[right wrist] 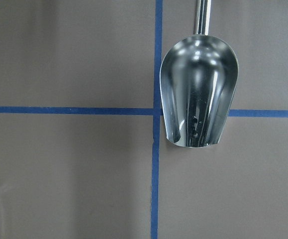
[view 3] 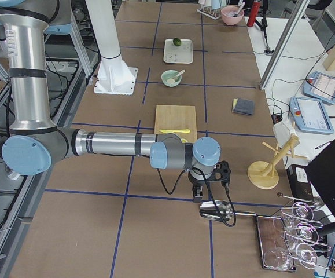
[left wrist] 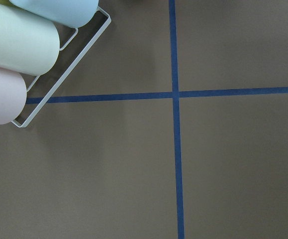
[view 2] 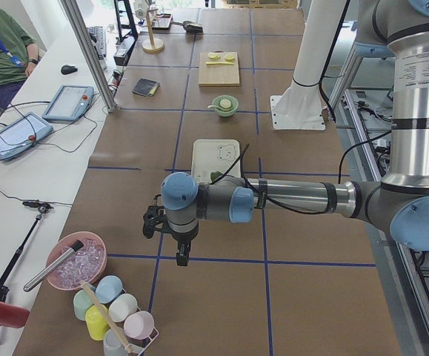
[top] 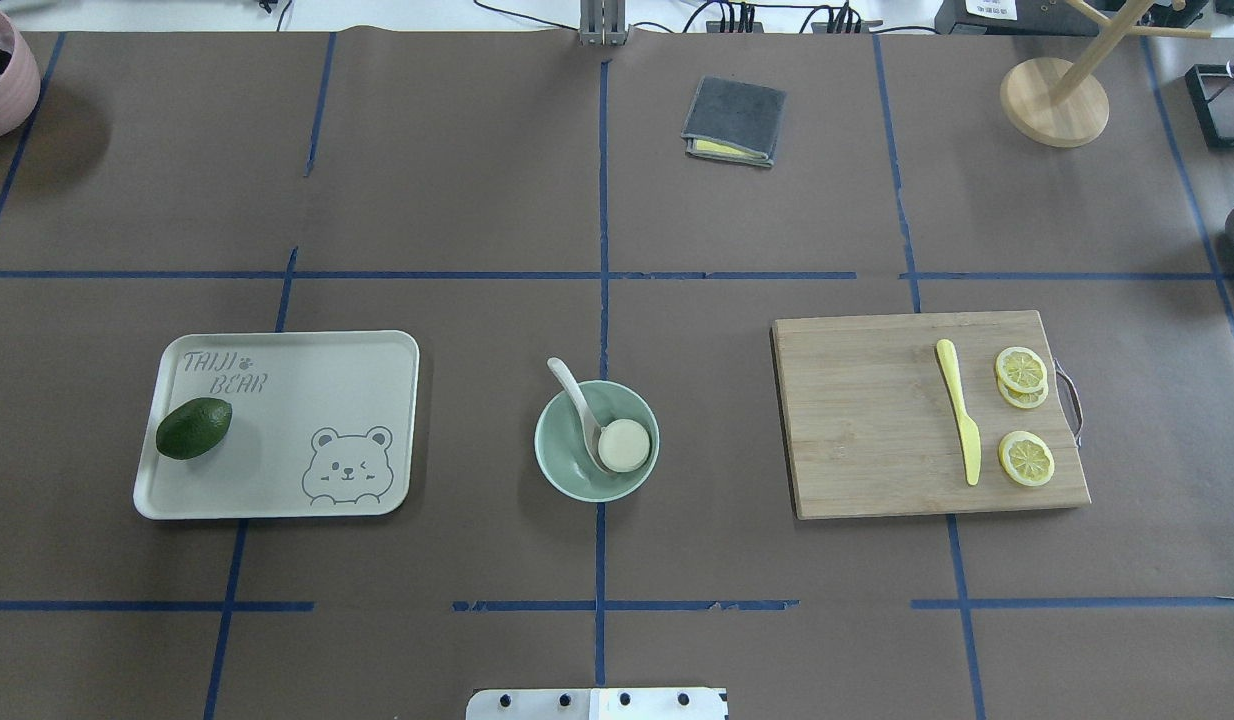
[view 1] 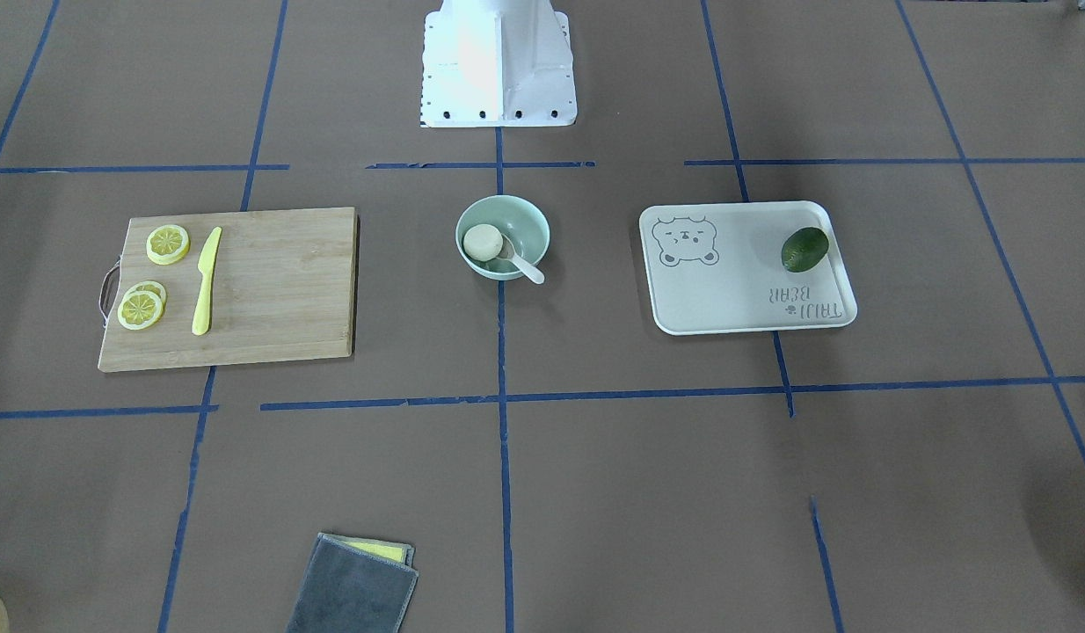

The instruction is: Put spoon and bun in bowl

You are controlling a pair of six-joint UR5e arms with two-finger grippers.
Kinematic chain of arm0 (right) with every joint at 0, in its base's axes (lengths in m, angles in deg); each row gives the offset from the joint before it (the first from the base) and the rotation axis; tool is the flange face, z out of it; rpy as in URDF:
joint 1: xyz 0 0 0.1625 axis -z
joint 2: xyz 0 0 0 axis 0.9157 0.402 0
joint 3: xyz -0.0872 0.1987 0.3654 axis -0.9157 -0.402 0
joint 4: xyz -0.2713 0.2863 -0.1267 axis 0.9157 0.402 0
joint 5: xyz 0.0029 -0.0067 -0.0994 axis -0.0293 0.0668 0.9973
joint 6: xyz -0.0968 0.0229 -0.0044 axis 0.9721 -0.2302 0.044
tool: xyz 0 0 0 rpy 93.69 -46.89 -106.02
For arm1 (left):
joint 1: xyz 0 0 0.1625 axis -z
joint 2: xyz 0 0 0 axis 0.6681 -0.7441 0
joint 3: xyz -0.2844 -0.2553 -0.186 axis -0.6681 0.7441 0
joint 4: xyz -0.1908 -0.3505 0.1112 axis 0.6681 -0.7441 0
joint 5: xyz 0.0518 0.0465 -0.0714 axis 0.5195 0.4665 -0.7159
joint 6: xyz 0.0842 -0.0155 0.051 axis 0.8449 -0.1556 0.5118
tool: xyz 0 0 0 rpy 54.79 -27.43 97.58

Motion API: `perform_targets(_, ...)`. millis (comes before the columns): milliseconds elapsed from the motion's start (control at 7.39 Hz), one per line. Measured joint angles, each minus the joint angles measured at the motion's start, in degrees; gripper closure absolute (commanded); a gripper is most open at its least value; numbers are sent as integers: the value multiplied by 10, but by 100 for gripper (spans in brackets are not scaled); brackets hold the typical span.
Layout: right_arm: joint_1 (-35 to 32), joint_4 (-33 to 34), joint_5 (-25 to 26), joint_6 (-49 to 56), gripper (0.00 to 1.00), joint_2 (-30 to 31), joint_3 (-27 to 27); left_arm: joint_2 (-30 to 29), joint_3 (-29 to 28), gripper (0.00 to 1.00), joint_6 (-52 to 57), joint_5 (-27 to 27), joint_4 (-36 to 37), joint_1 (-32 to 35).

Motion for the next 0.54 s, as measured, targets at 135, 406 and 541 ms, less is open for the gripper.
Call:
perform_targets(135,0,-9,0,-1,0,1,-1,0,0,0,0,-1,0,0)
perform_targets(406,0,-19,0,-2,0,4,-2,1,-1,0,0,-2,0,0)
perform_targets(541,0,-20,0,-2,0,4,-2,1,-1,0,1,-2,0,0)
